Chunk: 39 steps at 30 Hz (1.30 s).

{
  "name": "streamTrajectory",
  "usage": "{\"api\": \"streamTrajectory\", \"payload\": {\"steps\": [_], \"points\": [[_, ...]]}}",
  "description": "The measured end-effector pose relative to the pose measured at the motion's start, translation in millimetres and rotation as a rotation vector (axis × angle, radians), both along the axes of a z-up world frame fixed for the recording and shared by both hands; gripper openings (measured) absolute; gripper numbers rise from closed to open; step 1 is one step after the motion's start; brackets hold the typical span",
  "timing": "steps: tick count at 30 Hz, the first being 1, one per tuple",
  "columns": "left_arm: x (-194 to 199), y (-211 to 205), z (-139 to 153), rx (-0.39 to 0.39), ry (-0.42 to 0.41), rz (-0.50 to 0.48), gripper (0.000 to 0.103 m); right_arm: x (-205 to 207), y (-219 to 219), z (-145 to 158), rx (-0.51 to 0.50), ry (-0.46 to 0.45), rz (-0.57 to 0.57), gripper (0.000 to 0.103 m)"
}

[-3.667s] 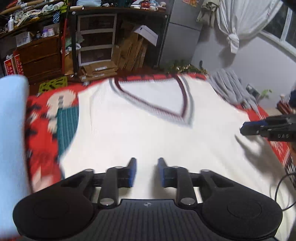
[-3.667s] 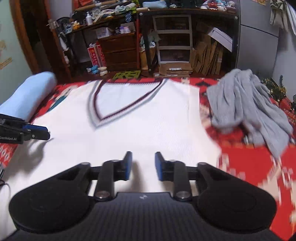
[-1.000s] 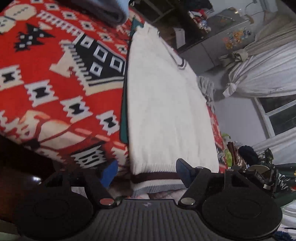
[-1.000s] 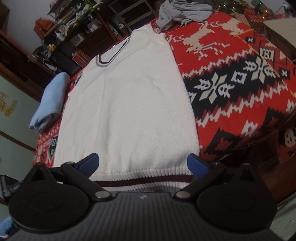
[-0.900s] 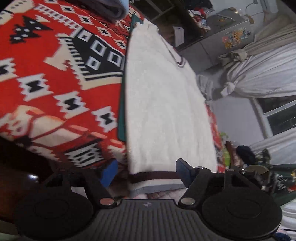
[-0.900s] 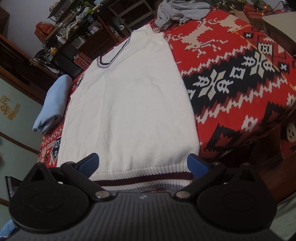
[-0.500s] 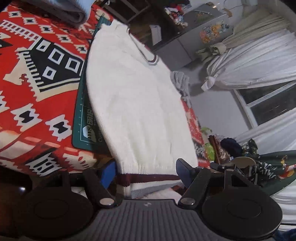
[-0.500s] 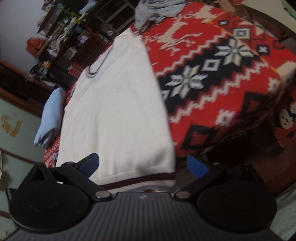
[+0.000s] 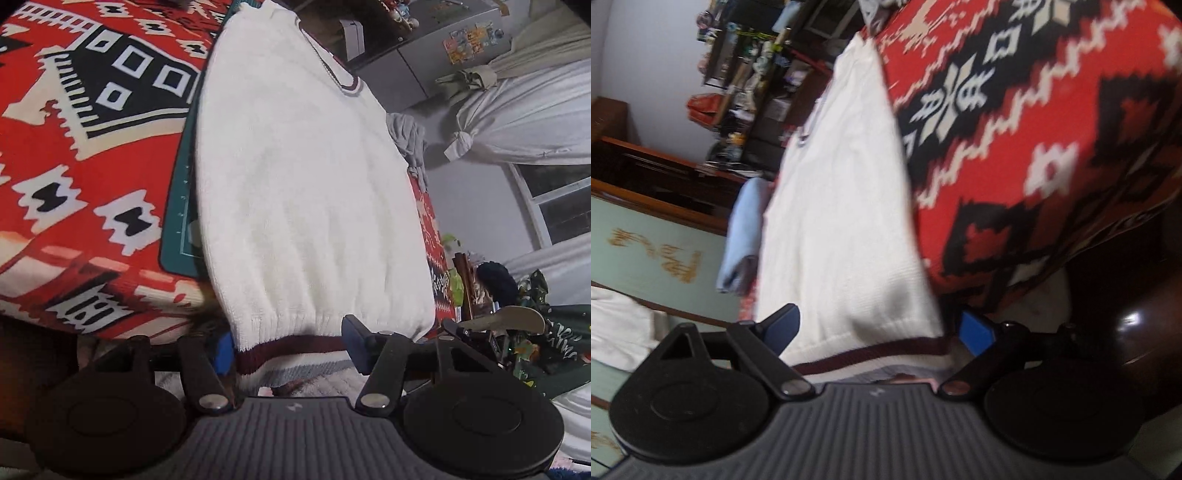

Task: Fold clothes
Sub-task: 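Close both tools on the maroon-striped hem band of the vest, then lift the hem with both tools and fold it toward the V-neck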

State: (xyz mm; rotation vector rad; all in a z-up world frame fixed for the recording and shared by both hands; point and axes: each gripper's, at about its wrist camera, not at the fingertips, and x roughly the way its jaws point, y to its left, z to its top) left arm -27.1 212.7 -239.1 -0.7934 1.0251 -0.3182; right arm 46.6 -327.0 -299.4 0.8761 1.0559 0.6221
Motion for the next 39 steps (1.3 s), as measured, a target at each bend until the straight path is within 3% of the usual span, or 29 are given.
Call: {"api": "streamTrajectory", "payload": {"steps": [7,11,13,16,19,22,24,28,30,34,37,39], "points": [[-8,4,12,-0.039,-0.04,0.003,0.057,-8,0,5,0.103,-0.012,0.009,0.079],[-10,9,9,-0.054,-0.04,0.021,0.051,-10,-5,6,0.178,-0.003,-0.033,0.055],[-9,10,3,-0.059,-0.016,0.029,0.044,-4,0,4,0.16,0.035,-0.042,0.041],[-9,8,0,-0.037,0.005,0.04,0.037,7,18,3,0.045,0.067,-0.006,0.027],[-9,5,-1,-0.012,0.016,0.045,0.031,13,34,4,-0.038,0.078,-0.002,0.027],[-8,4,-7,0.011,0.052,0.048,0.029,15,46,3,-0.108,0.087,-0.005,0.039],[-6,3,-12,0.019,0.075,0.052,0.026,13,51,3,-0.11,0.091,-0.012,0.038],[-8,3,-10,0.039,0.099,0.075,0.015,10,56,8,-0.099,0.128,-0.051,0.023],[-9,2,-6,0.066,0.115,0.091,0.011,6,60,18,-0.133,0.14,-0.075,0.009],[-9,-3,8,0.174,0.155,0.113,0.007,1,61,42,-0.212,0.174,-0.124,0.007],[-10,-6,25,0.257,0.185,0.122,0.006,1,46,55,-0.219,0.234,-0.164,0.006],[-11,-2,36,0.271,0.202,0.138,0.006,2,32,63,-0.209,0.267,-0.195,0.006]]}}
